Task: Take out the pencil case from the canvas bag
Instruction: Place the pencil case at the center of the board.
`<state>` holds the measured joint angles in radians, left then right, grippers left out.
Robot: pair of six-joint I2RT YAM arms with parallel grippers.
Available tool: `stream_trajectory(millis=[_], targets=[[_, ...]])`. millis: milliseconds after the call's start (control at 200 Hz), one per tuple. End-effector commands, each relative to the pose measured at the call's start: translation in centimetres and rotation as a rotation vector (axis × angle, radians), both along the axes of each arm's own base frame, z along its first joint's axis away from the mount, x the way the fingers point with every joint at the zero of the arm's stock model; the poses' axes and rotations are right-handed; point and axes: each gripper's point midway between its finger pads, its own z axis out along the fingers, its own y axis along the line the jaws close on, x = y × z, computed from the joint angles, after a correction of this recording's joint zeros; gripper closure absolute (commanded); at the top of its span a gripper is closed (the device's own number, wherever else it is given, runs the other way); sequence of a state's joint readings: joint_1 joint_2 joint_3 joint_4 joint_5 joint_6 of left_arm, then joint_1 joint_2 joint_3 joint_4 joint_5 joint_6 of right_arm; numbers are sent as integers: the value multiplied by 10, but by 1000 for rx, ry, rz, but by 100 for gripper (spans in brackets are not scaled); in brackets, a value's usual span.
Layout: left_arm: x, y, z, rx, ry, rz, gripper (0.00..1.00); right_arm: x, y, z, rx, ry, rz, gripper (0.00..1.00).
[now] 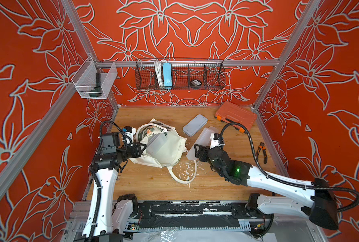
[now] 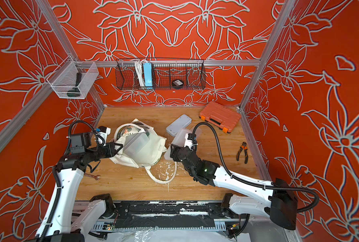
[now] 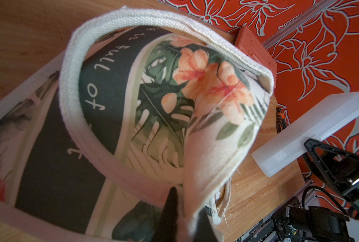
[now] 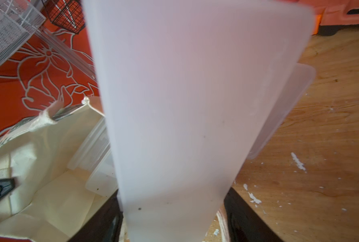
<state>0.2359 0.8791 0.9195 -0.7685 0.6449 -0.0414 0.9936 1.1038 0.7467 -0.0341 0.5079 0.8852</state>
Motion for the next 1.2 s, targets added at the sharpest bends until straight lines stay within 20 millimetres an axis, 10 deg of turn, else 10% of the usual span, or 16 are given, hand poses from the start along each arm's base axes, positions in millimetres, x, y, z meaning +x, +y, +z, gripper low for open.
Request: stream_trajectory(millis=[0,1196], targets=[[1,3,-4,10,4,8,100,0,-23,-4,-47,15,-37,27],[-2,1,-1,-1,-1,2,100,0,-135,-39,-169,320,-254,27]])
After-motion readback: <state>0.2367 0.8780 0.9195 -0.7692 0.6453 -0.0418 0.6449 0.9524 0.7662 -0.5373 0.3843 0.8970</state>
